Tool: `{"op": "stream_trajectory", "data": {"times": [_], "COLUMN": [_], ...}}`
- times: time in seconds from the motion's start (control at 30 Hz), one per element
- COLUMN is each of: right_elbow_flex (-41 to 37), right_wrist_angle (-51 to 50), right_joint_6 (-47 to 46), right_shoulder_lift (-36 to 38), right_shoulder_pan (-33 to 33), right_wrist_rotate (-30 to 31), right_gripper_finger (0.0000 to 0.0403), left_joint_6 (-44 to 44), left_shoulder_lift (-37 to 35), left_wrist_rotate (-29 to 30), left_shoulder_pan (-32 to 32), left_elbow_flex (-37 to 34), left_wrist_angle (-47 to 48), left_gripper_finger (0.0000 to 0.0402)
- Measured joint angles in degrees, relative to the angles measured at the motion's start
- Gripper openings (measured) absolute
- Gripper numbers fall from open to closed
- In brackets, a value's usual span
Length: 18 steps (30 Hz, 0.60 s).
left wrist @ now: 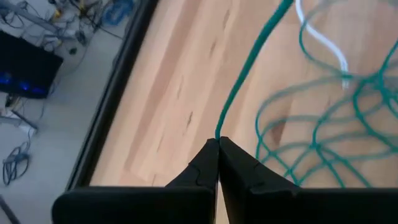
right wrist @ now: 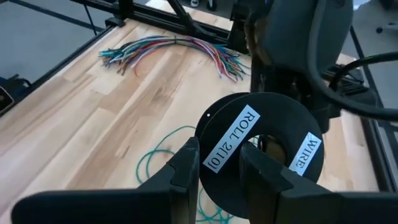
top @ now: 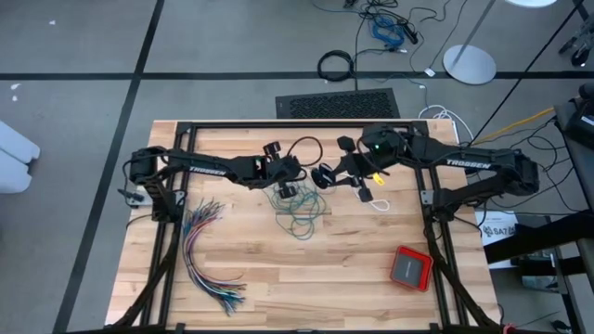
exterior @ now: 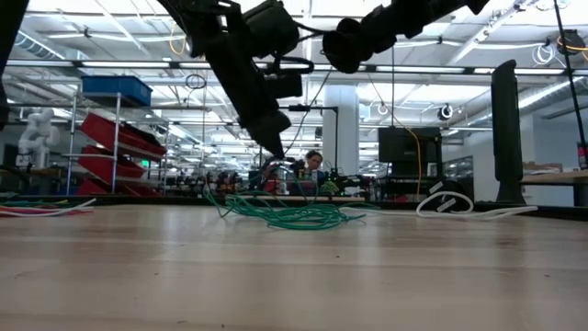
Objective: Coil cords
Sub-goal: Uncoil the green wire from the spool
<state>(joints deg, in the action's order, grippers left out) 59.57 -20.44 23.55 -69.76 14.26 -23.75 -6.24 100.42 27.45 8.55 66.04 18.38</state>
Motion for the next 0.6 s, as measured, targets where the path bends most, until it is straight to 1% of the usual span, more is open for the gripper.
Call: {"op": "stream_trajectory", "data": {"times": [0.3,0.47,0.6], "right_elbow_flex": [0.0,0.0,0.0], "right_wrist_angle": [0.1,-1.3,-1.6], "right_joint_6": [1.5,2.5,2.5], "right_shoulder_lift": [-3.4,-5.8,-7.4], "right_shoulder_pan": [1.2,1.4,2.2], "right_wrist_rotate": [-0.3,-0.4,-0.2], "right_gripper_finger": [0.0078,0.0078,0.0078], "left_joint_6": [-0.1,-0.1,-0.1], "left_shoulder_lift": [0.0,0.0,0.0], "left_wrist_rotate": [0.0,0.0,0.1], "left_shoulder_pan": [2.2,3.7,5.4], "left_elbow_flex": [0.0,0.0,0.0], "left_wrist_angle": [2.2,2.7,4.8], "left_gripper_finger": [0.0015,0.0015,0.0012]}}
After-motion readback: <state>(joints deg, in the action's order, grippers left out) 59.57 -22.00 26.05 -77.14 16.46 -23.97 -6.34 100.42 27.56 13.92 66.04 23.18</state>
